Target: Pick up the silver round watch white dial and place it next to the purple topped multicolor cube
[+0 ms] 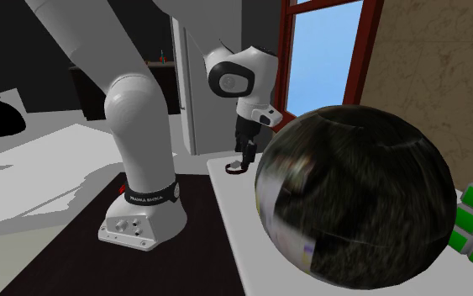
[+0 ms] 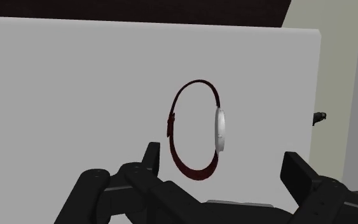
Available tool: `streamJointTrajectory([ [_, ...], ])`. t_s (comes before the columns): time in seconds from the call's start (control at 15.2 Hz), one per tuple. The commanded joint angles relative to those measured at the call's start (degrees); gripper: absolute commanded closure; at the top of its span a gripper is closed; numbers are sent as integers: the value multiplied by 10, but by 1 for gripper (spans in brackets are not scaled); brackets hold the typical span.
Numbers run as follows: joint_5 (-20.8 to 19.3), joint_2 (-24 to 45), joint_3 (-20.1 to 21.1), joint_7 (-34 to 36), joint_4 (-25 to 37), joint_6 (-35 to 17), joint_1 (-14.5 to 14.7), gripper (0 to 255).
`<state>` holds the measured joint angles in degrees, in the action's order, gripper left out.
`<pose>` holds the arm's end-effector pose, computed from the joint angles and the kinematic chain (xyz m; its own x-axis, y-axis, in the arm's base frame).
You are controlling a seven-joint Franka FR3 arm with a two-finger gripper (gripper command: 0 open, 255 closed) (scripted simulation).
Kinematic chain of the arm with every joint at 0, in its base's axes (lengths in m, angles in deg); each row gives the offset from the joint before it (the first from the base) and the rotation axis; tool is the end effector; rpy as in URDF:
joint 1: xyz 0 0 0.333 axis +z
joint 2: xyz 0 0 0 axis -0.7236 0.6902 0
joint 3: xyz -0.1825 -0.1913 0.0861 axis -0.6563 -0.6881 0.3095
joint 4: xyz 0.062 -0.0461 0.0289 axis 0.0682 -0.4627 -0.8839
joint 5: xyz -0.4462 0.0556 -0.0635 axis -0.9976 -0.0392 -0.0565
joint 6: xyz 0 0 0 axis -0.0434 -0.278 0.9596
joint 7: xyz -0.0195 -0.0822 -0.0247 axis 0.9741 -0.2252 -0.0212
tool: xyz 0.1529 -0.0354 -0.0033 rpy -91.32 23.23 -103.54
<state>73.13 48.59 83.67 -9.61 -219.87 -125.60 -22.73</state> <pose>0.2751 0.2020 0.1165 0.9505 0.2817 -0.1312 0.2588 -0.9513 -0.1675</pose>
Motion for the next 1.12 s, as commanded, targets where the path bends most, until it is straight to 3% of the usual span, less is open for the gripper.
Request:
streamJointTrajectory([
  [0.0,0,0,0,0,0,0,0,0],
  [0.13,0,0,0,0,0,0,0,0],
  [0.2,0,0,0,0,0,0,0,255],
  [0.79,0,0,0,0,0,0,0,255],
  [1.06,-17,-47,-2,15,6,52,-6,255],
])
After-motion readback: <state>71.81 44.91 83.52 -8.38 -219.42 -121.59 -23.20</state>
